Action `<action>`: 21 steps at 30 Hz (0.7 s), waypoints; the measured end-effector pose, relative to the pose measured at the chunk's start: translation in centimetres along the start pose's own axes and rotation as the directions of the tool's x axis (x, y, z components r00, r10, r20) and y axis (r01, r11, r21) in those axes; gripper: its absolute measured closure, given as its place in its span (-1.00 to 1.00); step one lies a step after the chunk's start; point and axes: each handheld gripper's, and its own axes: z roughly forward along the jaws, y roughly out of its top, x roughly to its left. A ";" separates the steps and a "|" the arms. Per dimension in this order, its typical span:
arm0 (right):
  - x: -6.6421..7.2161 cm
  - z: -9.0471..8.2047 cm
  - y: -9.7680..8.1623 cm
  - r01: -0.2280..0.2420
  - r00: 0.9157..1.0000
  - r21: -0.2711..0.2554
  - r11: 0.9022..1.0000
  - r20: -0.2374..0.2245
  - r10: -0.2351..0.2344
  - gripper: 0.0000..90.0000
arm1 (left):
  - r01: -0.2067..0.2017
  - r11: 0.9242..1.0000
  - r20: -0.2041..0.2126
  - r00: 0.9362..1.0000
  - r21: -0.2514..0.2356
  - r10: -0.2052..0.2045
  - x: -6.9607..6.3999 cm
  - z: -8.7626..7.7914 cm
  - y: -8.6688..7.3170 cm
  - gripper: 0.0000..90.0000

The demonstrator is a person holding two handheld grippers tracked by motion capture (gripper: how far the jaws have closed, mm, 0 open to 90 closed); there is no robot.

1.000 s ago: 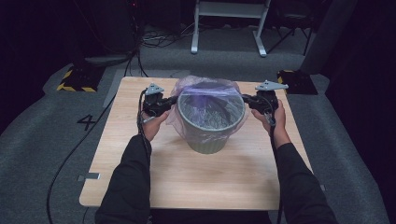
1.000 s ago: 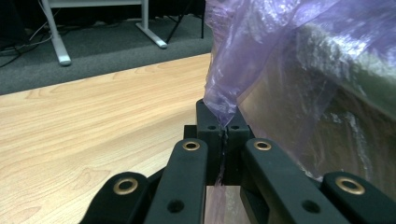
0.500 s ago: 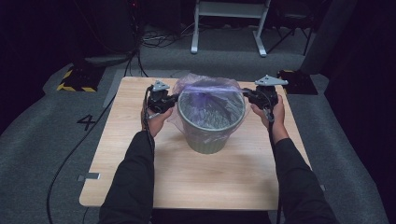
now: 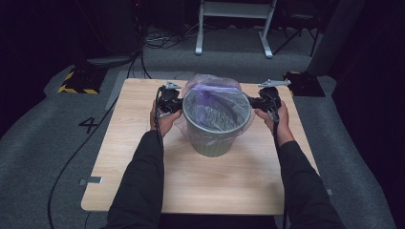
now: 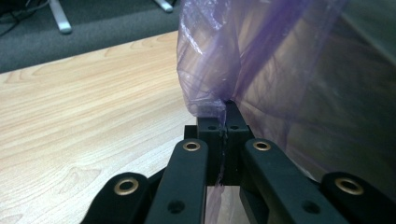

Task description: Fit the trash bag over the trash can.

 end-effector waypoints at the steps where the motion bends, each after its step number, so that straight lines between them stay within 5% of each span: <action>1: -0.1 0.1 0.0 -0.001 1.000 0.001 1.000 0.002 0.001 0.93 | 0.008 1.000 -0.009 1.000 0.010 -0.007 0.1 0.1 0.2 0.98; 10: -0.3 1.0 0.1 -0.028 1.000 0.015 0.999 0.006 0.028 0.91 | 0.033 0.996 -0.032 0.999 0.079 -0.030 0.5 0.7 0.6 0.97; 21: -0.4 1.4 -1.1 -0.033 0.999 0.046 0.998 -0.022 0.034 0.89 | 0.034 0.990 0.008 0.999 0.139 -0.035 0.4 1.3 -0.5 0.92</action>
